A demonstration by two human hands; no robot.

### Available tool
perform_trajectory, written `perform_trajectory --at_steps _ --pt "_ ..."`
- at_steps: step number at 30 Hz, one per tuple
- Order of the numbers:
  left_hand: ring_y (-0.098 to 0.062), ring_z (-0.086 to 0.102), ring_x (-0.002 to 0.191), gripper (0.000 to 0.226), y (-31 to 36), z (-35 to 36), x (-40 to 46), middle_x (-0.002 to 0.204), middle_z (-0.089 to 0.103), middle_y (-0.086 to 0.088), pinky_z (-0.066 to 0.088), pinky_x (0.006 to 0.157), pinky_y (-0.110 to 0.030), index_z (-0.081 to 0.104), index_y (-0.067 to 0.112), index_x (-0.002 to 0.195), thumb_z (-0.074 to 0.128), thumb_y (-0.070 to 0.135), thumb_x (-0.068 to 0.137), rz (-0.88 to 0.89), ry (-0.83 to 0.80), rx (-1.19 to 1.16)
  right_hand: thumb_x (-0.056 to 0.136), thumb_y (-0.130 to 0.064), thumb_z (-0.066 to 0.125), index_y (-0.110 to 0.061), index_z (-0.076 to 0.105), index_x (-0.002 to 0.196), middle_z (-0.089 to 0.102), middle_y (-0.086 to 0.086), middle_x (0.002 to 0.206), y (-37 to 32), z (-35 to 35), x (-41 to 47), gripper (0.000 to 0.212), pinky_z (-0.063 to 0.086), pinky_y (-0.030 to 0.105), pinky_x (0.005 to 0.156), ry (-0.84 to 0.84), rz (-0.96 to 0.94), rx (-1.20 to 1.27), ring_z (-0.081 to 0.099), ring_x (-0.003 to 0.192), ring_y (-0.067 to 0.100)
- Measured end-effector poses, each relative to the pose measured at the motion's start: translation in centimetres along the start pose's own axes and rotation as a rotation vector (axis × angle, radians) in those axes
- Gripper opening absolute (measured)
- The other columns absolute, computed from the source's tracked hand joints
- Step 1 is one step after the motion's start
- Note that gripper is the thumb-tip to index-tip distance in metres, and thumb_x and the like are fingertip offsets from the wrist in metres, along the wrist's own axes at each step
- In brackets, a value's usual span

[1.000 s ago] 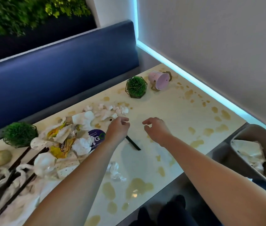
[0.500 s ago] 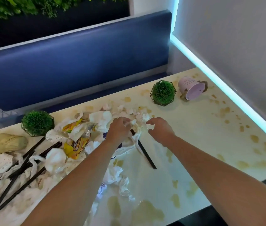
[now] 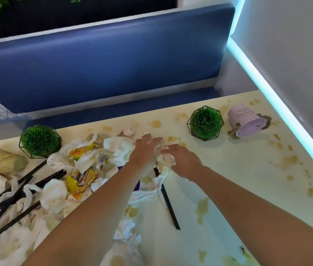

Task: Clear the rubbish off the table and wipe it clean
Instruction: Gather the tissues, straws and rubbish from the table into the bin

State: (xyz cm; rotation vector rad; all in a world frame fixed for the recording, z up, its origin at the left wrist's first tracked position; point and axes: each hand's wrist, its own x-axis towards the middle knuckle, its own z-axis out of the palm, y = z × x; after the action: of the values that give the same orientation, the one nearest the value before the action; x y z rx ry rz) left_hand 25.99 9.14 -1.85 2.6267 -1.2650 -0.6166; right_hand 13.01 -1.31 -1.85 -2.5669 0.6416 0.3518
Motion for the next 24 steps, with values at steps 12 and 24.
perform_trajectory --at_steps 12,24 --pt "-0.025 0.042 0.111 0.032 -0.8 0.7 1.8 0.114 0.05 -0.003 0.042 0.077 -0.035 0.05 0.029 0.12 0.058 0.013 0.093 -0.041 0.011 0.015 0.095 -0.02 0.055 -0.02 0.053 0.131 0.05 -0.001 0.128 1.2 2.0 0.4 0.036 0.043 0.027 0.094 0.162 -0.089 -0.084 0.04 0.121 0.02" --pt "-0.016 0.053 0.072 0.029 -0.2 -1.1 0.7 0.103 0.049 -0.002 0.04 0.06 -0.028 0.049 0.026 0.114 0.057 0.014 0.088 -0.099 0.137 -0.319 0.081 -0.012 0.062 -0.019 0.061 0.099 0.06 -0.003 0.106 1.2 2.0 -0.6 0.019 0.052 0.032 0.077 0.268 0.197 0.533 0.055 0.098 0.016"
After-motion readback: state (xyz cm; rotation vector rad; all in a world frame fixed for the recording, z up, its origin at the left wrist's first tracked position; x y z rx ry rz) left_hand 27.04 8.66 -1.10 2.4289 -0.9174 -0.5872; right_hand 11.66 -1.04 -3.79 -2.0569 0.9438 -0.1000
